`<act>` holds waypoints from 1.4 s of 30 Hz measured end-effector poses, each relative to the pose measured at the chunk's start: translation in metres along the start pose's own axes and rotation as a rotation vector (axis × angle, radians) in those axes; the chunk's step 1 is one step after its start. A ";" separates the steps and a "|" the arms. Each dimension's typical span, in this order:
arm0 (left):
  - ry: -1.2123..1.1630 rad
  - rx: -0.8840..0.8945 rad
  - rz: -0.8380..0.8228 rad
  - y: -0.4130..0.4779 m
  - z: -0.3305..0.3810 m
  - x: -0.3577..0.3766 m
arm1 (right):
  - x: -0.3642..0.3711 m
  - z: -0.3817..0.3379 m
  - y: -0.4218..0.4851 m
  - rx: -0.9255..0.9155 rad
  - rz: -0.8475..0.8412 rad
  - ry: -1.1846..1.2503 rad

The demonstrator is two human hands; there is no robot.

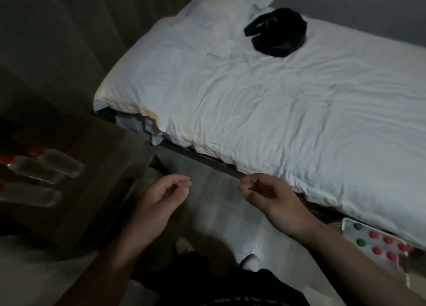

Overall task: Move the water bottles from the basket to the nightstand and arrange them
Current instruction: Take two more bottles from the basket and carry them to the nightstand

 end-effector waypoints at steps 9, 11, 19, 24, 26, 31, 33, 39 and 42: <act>0.127 0.096 -0.273 -0.038 0.026 0.171 | -0.173 0.063 -0.050 0.085 0.299 0.082; 0.149 0.088 -0.368 -0.043 0.028 0.210 | -0.208 0.078 -0.067 0.118 0.384 0.094; 0.205 0.200 -0.658 -0.075 0.056 0.333 | -0.298 0.123 -0.140 0.236 0.729 0.205; 0.239 0.213 -0.796 -0.075 0.062 0.369 | -0.306 0.134 -0.152 0.298 0.850 0.290; 0.250 0.211 -0.842 -0.068 0.063 0.380 | -0.306 0.134 -0.150 0.315 0.893 0.299; 0.308 0.223 -0.979 -0.046 0.062 0.403 | -0.300 0.133 -0.141 0.349 1.022 0.350; 0.350 0.240 -1.040 -0.042 0.061 0.415 | -0.296 0.132 -0.140 0.364 1.062 0.374; 0.443 0.281 -1.264 -0.069 0.053 0.458 | -0.290 0.142 -0.179 0.429 1.263 0.445; 0.492 0.333 -1.390 -0.106 0.049 0.485 | -0.290 0.155 -0.218 0.473 1.390 0.479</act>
Point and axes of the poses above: each hand's wrist, its own y-axis towards the middle knuckle, its own x-axis out of the palm, z = x × y, the point moved 6 cm from there along y, towards the middle knuckle, and after that the axes turned 15 degrees about z, right-handed, at the moved point
